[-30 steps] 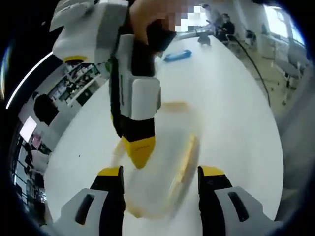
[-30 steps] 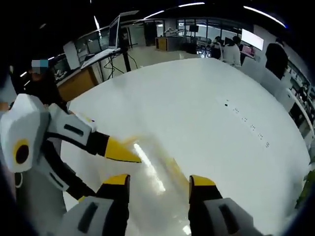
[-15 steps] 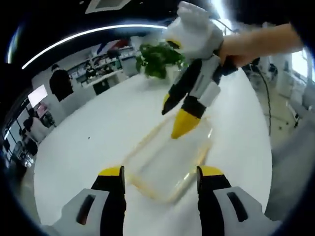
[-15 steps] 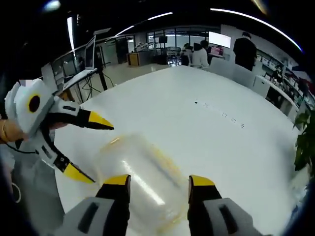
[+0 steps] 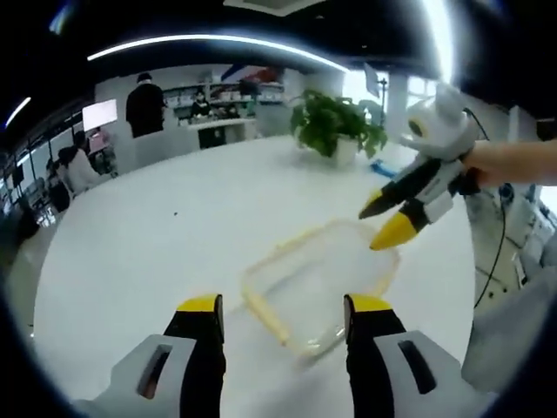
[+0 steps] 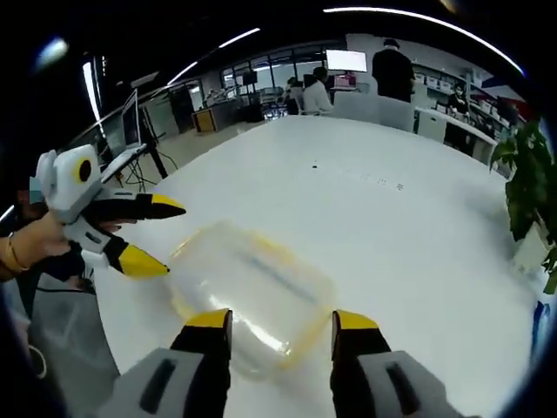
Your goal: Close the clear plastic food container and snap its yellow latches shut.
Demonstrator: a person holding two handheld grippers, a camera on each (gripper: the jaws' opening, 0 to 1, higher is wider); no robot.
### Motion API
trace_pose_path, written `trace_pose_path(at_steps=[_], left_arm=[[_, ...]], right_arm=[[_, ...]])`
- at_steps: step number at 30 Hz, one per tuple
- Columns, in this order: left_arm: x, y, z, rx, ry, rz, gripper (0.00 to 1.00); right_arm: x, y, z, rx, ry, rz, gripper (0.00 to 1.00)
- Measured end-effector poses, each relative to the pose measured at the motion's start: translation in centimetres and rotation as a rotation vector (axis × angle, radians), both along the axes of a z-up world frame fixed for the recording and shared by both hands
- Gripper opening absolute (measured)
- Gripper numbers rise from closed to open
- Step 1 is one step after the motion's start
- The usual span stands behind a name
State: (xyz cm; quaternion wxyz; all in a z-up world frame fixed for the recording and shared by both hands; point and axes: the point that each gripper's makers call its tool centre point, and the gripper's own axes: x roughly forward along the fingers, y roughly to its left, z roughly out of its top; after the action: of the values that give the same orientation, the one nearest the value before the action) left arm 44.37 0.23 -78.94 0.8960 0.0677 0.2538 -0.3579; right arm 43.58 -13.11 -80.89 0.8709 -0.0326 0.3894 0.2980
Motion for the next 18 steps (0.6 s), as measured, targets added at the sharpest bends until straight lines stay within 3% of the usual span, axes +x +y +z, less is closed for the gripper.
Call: trace_pose_path(at_steps=[6,11,18], left_arm=[[0.2,0.3,-1.0,-0.022,0.043,0.038,0.51],[-0.1,0.6,-1.7,0.017,0.059,0.030,0.50],[0.5,0.6,-1.9,-0.041,0.095,0.065,0.46]], right_arm=[[-0.5,-0.4,-1.0,0.012,0.029,-0.023,0.41],[-0.7,-0.2,-1.1,0.082,0.052,-0.067,0.40],[-0.7,0.0,-1.1,0.105,0.051,-0.077,0.40]])
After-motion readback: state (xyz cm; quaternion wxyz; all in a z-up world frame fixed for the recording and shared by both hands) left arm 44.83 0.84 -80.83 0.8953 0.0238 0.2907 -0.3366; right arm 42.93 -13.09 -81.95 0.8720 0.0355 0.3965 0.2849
